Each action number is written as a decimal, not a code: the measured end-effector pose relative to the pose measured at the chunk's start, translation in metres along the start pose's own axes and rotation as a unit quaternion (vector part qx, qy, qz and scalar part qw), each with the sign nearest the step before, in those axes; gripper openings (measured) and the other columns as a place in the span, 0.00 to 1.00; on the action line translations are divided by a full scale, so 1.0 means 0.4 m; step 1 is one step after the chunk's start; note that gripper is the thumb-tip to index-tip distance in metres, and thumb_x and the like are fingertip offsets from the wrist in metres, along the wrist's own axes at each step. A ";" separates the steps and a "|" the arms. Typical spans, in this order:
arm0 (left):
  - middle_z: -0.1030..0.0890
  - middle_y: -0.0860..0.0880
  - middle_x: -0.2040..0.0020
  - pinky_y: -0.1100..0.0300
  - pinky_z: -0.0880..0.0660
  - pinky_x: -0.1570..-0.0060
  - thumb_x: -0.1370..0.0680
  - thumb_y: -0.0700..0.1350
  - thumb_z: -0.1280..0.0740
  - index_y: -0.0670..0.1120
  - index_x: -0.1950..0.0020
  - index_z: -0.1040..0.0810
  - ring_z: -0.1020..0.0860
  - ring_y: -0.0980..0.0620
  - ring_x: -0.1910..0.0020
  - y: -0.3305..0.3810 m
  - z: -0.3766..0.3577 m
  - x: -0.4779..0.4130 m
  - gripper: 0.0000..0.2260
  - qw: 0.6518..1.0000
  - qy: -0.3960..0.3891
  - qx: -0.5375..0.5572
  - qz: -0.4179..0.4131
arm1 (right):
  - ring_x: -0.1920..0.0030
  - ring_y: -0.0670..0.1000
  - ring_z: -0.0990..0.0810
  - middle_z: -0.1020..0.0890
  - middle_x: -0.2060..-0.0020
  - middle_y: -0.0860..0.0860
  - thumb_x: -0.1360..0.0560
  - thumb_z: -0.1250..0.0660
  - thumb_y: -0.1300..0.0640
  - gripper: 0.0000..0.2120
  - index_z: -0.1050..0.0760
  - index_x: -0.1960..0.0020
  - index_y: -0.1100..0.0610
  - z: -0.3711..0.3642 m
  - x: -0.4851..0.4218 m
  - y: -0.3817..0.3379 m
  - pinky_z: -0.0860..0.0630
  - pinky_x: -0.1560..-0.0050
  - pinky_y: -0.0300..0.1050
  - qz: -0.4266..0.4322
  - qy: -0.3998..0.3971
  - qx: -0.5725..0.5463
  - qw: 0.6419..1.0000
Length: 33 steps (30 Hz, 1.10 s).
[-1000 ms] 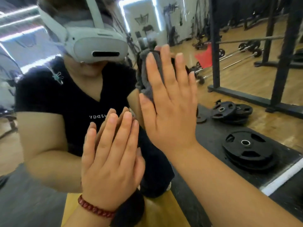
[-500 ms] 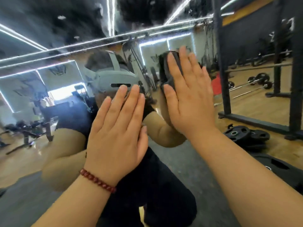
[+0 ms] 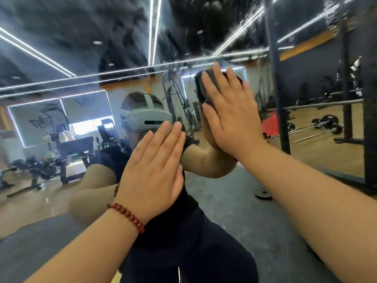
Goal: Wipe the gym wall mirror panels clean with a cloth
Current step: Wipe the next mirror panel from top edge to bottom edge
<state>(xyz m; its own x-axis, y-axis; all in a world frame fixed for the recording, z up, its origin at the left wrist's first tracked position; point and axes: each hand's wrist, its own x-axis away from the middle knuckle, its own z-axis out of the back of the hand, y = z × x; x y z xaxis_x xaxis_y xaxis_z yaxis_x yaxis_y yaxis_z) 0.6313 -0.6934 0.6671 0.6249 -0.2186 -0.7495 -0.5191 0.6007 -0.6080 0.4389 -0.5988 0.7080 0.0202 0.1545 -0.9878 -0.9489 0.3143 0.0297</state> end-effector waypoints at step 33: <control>0.45 0.38 0.21 0.44 0.52 0.22 0.20 0.50 0.44 0.36 0.22 0.42 0.46 0.40 0.21 0.298 -0.103 0.331 0.30 0.995 -0.080 -0.010 0.051 | 0.20 0.54 0.54 0.52 0.20 0.50 0.15 0.53 0.45 0.25 0.52 0.20 0.47 -0.081 0.636 -0.081 0.59 0.22 0.55 -0.066 -0.069 -0.046 0.994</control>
<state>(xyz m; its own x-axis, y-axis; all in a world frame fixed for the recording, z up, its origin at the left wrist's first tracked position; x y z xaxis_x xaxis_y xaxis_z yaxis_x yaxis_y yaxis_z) 0.6283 -0.6826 0.4846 0.6526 -0.0306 -0.7571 -0.5948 0.5984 -0.5368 0.4647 -0.6002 0.4508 0.1844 0.2474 -0.9512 -0.9598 0.2537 -0.1200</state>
